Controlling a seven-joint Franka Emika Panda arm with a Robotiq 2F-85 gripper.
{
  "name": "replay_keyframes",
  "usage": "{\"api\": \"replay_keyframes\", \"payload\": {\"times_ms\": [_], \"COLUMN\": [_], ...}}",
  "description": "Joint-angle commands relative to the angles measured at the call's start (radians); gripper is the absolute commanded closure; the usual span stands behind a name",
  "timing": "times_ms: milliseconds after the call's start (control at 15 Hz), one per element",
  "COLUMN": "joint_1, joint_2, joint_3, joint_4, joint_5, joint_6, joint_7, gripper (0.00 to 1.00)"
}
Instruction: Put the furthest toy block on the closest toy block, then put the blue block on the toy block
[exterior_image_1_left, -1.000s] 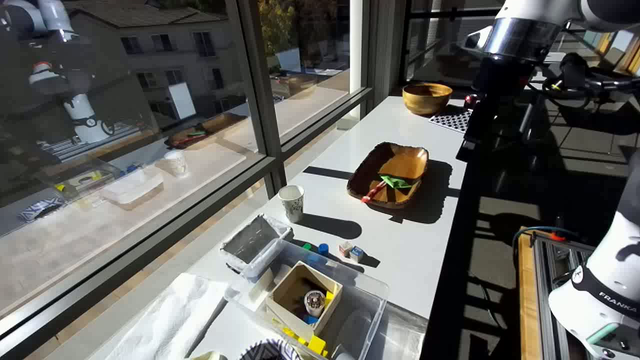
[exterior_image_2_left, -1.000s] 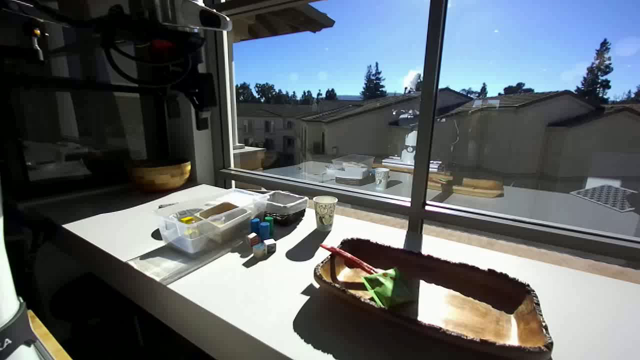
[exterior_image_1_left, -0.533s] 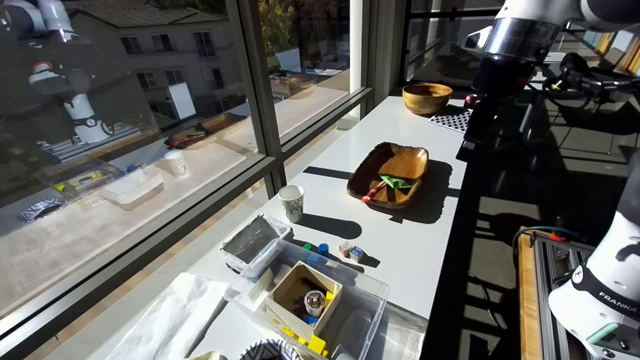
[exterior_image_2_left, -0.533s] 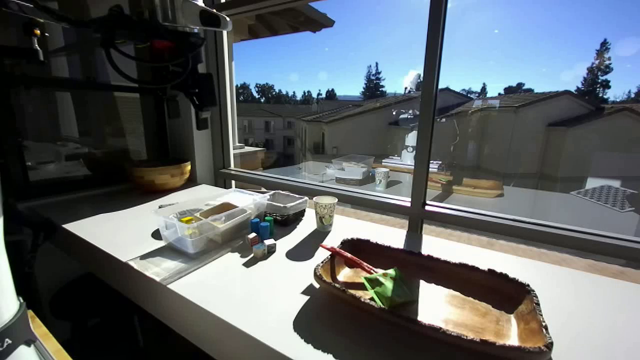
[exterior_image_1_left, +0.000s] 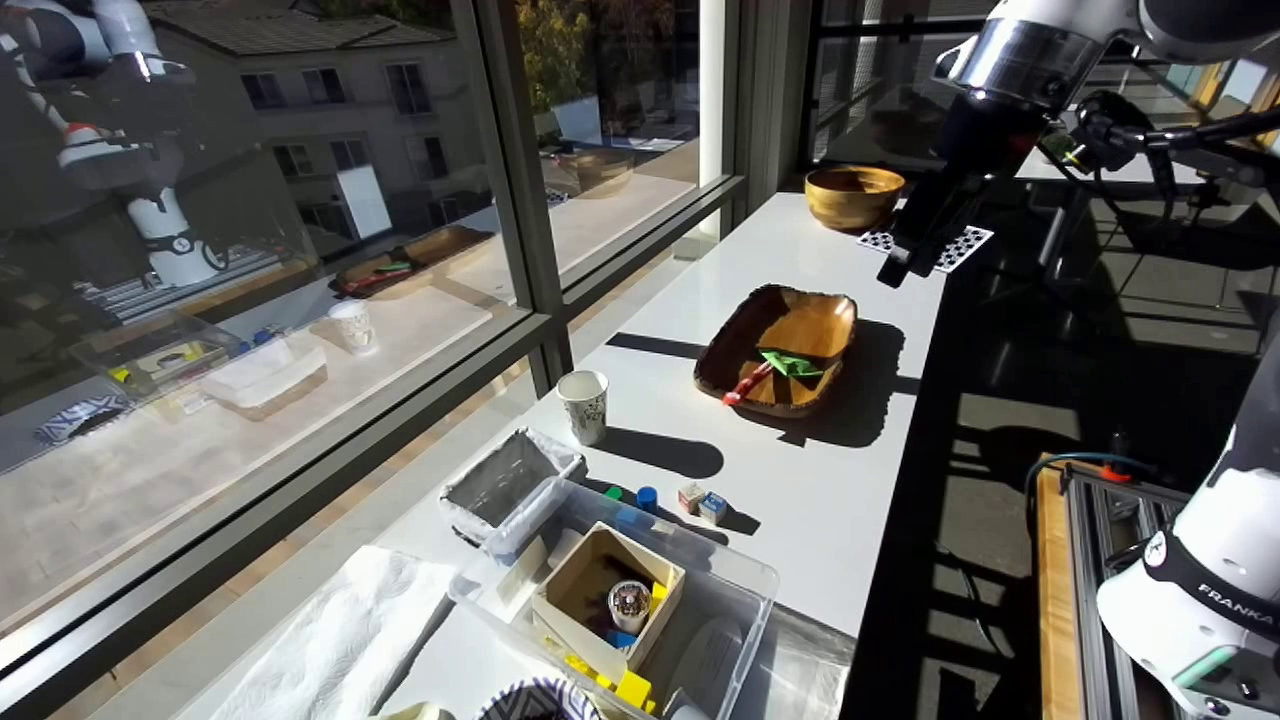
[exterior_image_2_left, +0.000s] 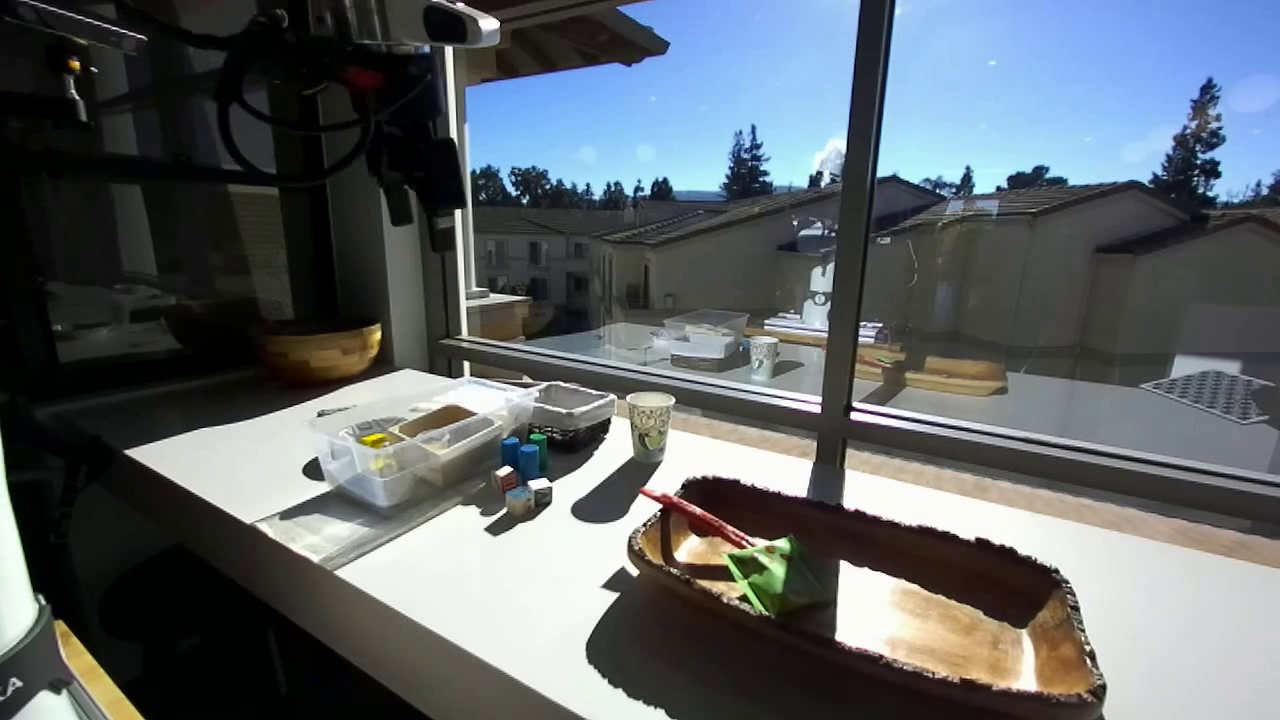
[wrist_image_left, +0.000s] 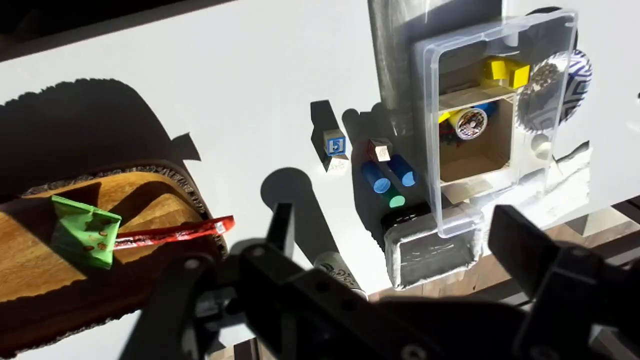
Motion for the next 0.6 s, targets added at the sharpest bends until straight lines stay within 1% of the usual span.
{"api": "replay_keyframes", "payload": {"times_ms": [0,200,267,533], "joint_1": [-0.039,-0.032,-0.018,0.009], "joint_2": [0.145,0.251,0.298,0.436], "joint_3": [-0.012,0.001,0.013,0.038], "joint_4": [0.06,0.105,0.122,0.19], "joint_5": [0.075,0.15,0.168,0.221], "joint_6": [0.136,0.258,0.289,0.336], "joint_7": [0.083,0.159,0.172,0.219], "gripper": [0.0,0.0,0.0,0.0]}}
